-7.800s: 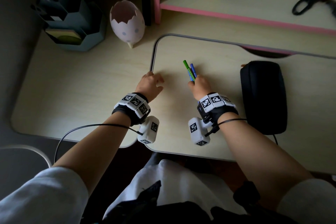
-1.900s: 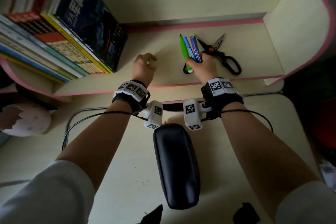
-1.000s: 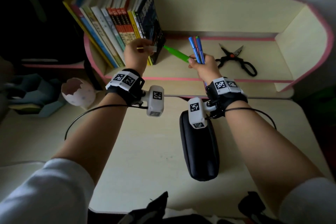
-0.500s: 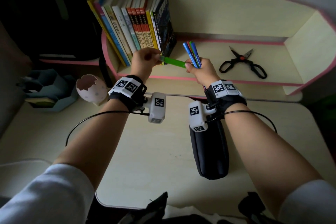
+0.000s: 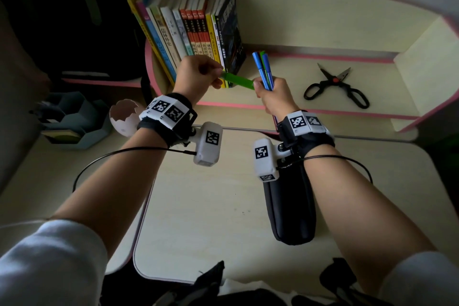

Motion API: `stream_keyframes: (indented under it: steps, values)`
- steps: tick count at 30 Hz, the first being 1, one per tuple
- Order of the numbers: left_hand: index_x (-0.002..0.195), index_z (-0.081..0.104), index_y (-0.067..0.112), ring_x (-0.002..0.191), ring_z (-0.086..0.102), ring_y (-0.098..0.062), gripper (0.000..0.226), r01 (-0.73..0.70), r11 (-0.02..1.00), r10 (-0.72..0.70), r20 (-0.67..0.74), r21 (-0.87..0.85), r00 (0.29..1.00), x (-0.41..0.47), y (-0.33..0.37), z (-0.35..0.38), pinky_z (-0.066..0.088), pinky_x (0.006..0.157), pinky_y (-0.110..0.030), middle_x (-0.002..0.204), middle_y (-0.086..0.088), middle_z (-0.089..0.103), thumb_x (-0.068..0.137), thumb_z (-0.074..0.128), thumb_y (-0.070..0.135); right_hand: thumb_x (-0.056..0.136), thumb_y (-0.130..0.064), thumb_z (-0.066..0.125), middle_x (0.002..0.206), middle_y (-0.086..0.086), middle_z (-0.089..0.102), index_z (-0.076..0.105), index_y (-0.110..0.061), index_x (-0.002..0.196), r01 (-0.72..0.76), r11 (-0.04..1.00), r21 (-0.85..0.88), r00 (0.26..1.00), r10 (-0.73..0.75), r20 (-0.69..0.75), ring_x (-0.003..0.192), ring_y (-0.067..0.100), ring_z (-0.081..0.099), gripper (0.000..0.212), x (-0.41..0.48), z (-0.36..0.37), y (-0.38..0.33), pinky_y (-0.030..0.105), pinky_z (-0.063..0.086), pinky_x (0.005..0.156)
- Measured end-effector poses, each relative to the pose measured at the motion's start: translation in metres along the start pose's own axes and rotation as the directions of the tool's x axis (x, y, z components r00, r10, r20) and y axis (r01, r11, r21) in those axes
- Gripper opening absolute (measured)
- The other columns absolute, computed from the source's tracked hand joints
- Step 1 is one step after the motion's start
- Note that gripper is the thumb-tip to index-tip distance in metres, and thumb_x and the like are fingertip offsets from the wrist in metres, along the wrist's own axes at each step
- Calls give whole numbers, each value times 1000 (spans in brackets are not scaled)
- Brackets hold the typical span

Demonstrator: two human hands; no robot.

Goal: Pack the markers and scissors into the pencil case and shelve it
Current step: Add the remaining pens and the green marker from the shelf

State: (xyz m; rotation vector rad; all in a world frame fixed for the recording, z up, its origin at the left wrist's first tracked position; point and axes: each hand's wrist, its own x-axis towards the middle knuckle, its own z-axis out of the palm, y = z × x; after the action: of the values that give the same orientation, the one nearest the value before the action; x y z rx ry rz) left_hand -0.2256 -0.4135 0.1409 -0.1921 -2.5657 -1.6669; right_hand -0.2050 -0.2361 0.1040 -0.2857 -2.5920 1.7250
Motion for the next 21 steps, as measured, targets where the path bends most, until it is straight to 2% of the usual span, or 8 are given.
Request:
stream_keyframes:
  steps: [2, 5, 7, 12, 15, 16, 19, 21]
  values:
    - [87, 64, -1, 46, 60, 0, 5, -4, 1000, 4, 0, 13, 1000, 0, 1, -1, 53, 54, -15, 64, -3, 63, 85, 60, 1, 92, -21, 52, 63, -9, 46, 58, -19, 86, 2, 1000, -1, 1000, -2, -10, 54, 6, 41, 8, 0, -2, -4, 19, 34, 54]
    - [85, 65, 1, 45, 59, 1, 5, -7, 1000, 7, -18, 8, 1000, -1, 3, 1, 51, 52, -14, 63, -3, 63, 84, 60, 0, 92, -21, 52, 63, -10, 45, 65, -10, 103, 3, 1000, -12, 1000, -3, -31, 56, 5, 41, 20, 1, -4, -6, 19, 35, 56]
    - [86, 65, 0, 44, 59, 1, 6, -5, 1000, 5, -19, 2, 1000, -1, 3, 1, 51, 51, -13, 63, -2, 63, 84, 59, 0, 92, -21, 52, 63, -9, 45, 64, -6, 105, 7, 1000, -18, 999, -8, -38, 55, 6, 41, 23, -2, -4, -7, 19, 35, 55]
    - [89, 65, -2, 46, 60, 0, 8, -4, 1000, 4, 3, 1, 1000, 0, 0, -3, 53, 55, -14, 64, -2, 63, 85, 59, 1, 92, -23, 52, 62, -8, 51, 65, -11, 97, 32, 998, -61, 999, -34, -31, 54, 5, 45, 18, -6, -4, -11, 20, 37, 53]
    - [92, 65, -4, 46, 60, 2, 10, 0, 1000, 1, 26, -20, 1000, 0, -2, -6, 49, 52, -10, 65, -3, 63, 85, 59, 1, 93, -25, 51, 62, -7, 56, 57, -22, 73, 44, 996, -74, 999, -44, 6, 38, -4, 46, 22, -8, -3, -9, 18, 33, 49]
    - [92, 64, -4, 46, 60, 2, 10, -5, 1000, 5, 32, -19, 999, 0, -2, -7, 48, 50, -9, 65, -2, 63, 85, 60, 1, 94, -26, 50, 64, -5, 58, 55, -24, 71, 37, 997, -70, 999, -35, 29, 32, -4, 44, 24, -9, -3, -7, 17, 32, 46]
    - [93, 63, -3, 44, 59, 2, 11, -28, 999, 27, 28, 19, 999, 1, -6, -10, 48, 49, -10, 64, -1, 61, 86, 59, 4, 96, -27, 46, 72, 5, 61, 61, -15, 89, -8, 1000, 19, 1000, 7, 26, 25, 1, 39, 21, -10, -5, -2, 15, 28, 34]
    - [96, 62, -1, 43, 57, 2, 12, -25, 999, 25, 18, 46, 1000, 2, -9, -13, 51, 49, -12, 64, 0, 61, 87, 58, 8, 97, -27, 44, 70, 6, 59, 62, -12, 87, -29, 996, 88, 1000, 30, -7, 24, 4, 34, 26, -10, -8, 1, 18, 26, 33]
